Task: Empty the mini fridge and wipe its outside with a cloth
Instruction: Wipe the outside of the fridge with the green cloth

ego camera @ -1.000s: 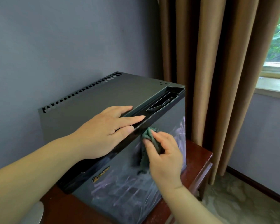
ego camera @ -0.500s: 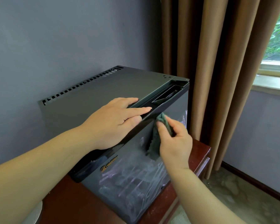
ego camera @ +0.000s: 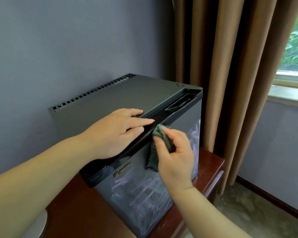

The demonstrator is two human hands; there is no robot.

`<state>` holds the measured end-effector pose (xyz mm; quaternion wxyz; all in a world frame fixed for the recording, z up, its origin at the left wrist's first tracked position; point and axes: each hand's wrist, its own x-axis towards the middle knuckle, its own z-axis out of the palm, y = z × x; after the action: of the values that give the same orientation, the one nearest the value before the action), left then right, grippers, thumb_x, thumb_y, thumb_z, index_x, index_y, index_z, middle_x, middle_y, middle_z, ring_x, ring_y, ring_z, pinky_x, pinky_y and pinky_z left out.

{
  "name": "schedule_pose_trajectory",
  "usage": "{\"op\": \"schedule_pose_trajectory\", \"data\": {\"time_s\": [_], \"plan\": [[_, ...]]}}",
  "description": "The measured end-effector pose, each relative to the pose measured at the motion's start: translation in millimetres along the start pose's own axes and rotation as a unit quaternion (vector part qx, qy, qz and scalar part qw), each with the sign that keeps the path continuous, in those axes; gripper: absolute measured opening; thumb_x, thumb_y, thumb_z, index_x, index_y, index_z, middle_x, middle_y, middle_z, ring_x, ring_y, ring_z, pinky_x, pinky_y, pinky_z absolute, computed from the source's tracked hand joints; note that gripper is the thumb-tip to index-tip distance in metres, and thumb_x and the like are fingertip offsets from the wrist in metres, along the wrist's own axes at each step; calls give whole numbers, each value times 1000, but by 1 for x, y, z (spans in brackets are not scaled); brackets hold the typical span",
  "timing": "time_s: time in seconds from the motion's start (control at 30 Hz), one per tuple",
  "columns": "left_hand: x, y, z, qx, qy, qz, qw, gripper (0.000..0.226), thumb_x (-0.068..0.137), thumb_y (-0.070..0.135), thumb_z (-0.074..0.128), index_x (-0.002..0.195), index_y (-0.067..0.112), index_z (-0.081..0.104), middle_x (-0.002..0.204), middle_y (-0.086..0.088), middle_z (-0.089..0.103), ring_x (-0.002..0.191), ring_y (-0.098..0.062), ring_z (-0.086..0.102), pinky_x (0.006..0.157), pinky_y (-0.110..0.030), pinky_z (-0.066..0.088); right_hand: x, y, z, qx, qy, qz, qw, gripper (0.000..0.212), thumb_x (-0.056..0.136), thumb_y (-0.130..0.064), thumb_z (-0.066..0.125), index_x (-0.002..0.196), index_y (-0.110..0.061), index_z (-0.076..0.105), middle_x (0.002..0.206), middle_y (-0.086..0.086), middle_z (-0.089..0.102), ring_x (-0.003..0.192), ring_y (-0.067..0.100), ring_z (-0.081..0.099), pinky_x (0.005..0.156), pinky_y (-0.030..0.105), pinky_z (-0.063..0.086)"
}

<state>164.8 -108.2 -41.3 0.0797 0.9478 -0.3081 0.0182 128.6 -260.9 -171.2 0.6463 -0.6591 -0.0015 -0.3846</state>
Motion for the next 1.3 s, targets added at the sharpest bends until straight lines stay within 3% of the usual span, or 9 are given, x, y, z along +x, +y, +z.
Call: {"op": "schedule_pose_trajectory", "data": {"time_s": [0.1, 0.27, 0.4, 0.53, 0.6, 0.73, 0.9, 1.1, 1.3], "plan": [[-19, -7, -1, 0, -5, -6, 1000, 39, 103, 43, 37, 138, 60, 44, 155, 30, 26, 144, 10, 16, 112, -17, 16, -20, 4, 4, -11, -37, -51, 998, 31, 84, -10, 79, 110, -26, 75, 106, -9, 67, 103, 7, 65, 91, 15, 48], [-25, -7, 2, -10, 19, -13, 1000, 37, 102, 47, 35, 135, 61, 46, 152, 32, 30, 142, 10, 18, 111, -19, 19, 0, 6, -4, -2, 4, 12, 1000, 30, 88, -15, 76, 110, -34, 70, 107, -12, 68, 107, 2, 63, 93, 14, 47], [-24, -10, 5, -7, 31, -4, 999, 35, 103, 50, 35, 134, 60, 47, 152, 28, 33, 143, 7, 21, 116, -25, 23, -41, 5, 4, -40, -84, -55, 994, 27, 86, -17, 75, 111, -25, 71, 108, -7, 63, 106, 4, 60, 92, 12, 44], [-25, -8, 4, -2, 34, -9, 999, 37, 102, 48, 37, 135, 58, 49, 152, 28, 34, 143, 5, 22, 112, -22, 22, -34, 17, -2, -42, -41, 10, 998, 31, 87, -15, 76, 107, -37, 67, 105, -13, 65, 104, 3, 61, 91, 14, 46], [-27, -8, 3, -2, 33, -11, 999, 36, 103, 46, 40, 136, 57, 49, 153, 26, 35, 142, 5, 22, 109, -20, 20, -41, 12, 1, -44, -52, 13, 998, 29, 86, -15, 77, 108, -32, 69, 105, -11, 64, 104, 4, 61, 91, 14, 46], [-30, -6, -3, -1, 3, -6, 1000, 39, 102, 49, 40, 139, 61, 43, 156, 25, 31, 144, 5, 19, 111, -21, 19, -65, 5, 6, -58, -127, -50, 989, 25, 83, -17, 76, 108, -22, 72, 105, -11, 61, 103, -1, 58, 90, 8, 42], [-57, -9, -7, -1, -30, -16, 999, 41, 101, 52, 37, 138, 68, 35, 157, 32, 20, 146, 10, 11, 119, -26, 16, -54, 9, -1, -67, -102, -2, 992, 29, 85, -14, 77, 107, -30, 69, 105, -11, 62, 104, 0, 58, 89, 9, 41], [-79, -10, -1, -26, 17, -47, 998, 40, 105, 40, 37, 135, 65, 42, 155, 34, 24, 141, 16, 11, 113, -18, 14, -87, 0, 12, -57, -167, -47, 983, 24, 83, -21, 77, 106, -23, 70, 103, -12, 60, 100, -3, 57, 87, 8, 41], [-98, -19, 6, -27, 38, -70, 996, 36, 104, 54, 25, 135, 67, 38, 157, 32, 23, 145, 13, 9, 117, -20, 11, -89, -10, 16, -69, -169, -51, 982, 25, 82, -21, 76, 106, -25, 69, 102, -13, 59, 99, -4, 56, 86, 5, 41]]}}
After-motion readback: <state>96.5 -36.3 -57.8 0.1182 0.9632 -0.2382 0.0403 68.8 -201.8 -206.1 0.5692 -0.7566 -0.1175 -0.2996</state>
